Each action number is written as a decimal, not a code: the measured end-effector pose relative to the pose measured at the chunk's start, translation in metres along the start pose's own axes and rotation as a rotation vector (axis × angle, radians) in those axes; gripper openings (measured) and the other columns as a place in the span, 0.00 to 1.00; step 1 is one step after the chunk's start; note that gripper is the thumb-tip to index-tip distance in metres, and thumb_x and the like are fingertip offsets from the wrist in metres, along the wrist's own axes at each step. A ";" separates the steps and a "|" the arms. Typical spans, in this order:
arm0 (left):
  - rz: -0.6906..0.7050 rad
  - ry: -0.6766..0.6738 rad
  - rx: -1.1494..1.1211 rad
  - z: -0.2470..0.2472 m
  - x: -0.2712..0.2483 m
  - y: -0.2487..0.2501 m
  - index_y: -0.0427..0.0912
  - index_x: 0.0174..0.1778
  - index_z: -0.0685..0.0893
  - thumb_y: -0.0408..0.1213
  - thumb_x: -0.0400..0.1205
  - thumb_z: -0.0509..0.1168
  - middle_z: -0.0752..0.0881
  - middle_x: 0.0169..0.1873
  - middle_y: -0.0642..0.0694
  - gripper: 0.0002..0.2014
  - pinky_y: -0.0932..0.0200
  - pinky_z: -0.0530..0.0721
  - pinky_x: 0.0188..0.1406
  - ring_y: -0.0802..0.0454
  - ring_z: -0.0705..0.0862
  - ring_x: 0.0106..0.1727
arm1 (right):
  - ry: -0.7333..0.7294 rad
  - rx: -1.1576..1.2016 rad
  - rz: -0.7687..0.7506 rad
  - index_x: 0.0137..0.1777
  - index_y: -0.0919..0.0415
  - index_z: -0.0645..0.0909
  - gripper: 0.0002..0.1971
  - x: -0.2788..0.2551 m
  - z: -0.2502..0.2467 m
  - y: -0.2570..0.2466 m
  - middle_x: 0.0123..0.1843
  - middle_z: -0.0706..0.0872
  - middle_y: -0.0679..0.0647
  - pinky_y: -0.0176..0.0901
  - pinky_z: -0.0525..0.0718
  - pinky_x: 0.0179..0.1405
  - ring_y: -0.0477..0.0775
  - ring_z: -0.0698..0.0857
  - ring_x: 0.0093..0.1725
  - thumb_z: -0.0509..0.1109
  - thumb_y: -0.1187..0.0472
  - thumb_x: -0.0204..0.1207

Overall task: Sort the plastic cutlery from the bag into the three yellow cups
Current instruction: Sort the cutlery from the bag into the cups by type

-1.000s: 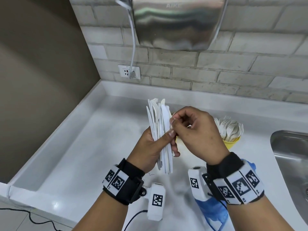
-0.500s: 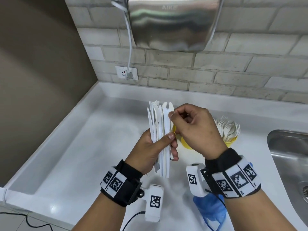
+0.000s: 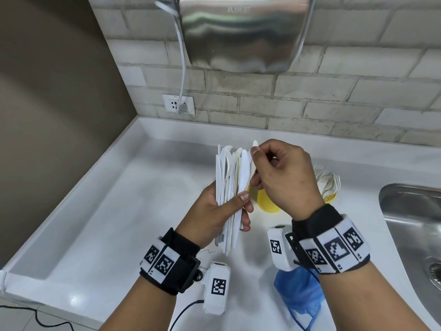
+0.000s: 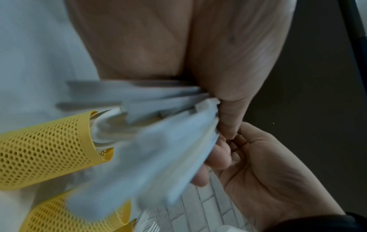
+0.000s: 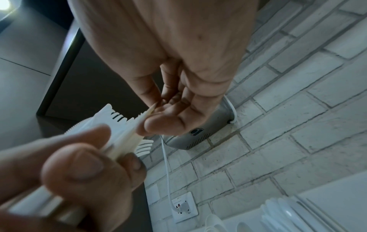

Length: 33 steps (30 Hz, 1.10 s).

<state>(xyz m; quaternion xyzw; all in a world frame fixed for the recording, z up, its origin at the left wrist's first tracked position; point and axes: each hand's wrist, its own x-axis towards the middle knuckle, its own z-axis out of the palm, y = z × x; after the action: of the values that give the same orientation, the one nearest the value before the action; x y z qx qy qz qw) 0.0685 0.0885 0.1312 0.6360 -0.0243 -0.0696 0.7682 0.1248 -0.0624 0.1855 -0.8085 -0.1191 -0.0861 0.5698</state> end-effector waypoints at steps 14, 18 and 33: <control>0.015 0.007 0.081 0.003 -0.002 0.006 0.27 0.58 0.78 0.41 0.85 0.67 0.85 0.35 0.39 0.17 0.39 0.87 0.38 0.41 0.83 0.29 | -0.006 0.010 0.014 0.32 0.61 0.78 0.21 -0.005 -0.005 0.006 0.25 0.84 0.60 0.63 0.88 0.33 0.54 0.88 0.24 0.68 0.52 0.87; 0.020 0.009 0.089 0.004 -0.002 0.007 0.32 0.54 0.80 0.41 0.85 0.67 0.86 0.36 0.39 0.13 0.42 0.87 0.37 0.40 0.83 0.30 | -0.087 -0.057 0.008 0.35 0.58 0.83 0.17 -0.006 -0.005 0.010 0.25 0.87 0.55 0.61 0.88 0.35 0.57 0.86 0.26 0.72 0.51 0.84; 0.017 0.071 0.047 0.005 -0.001 0.005 0.36 0.56 0.82 0.35 0.87 0.66 0.91 0.43 0.35 0.07 0.52 0.85 0.33 0.42 0.84 0.27 | 0.082 0.591 0.184 0.50 0.64 0.76 0.12 0.001 -0.014 0.008 0.37 0.85 0.61 0.61 0.88 0.44 0.64 0.89 0.38 0.56 0.60 0.93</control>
<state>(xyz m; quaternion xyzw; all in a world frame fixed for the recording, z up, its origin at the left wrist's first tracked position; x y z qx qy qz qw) 0.0674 0.0846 0.1376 0.6559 -0.0039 -0.0396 0.7538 0.1282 -0.0783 0.1837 -0.6111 -0.0421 -0.0283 0.7899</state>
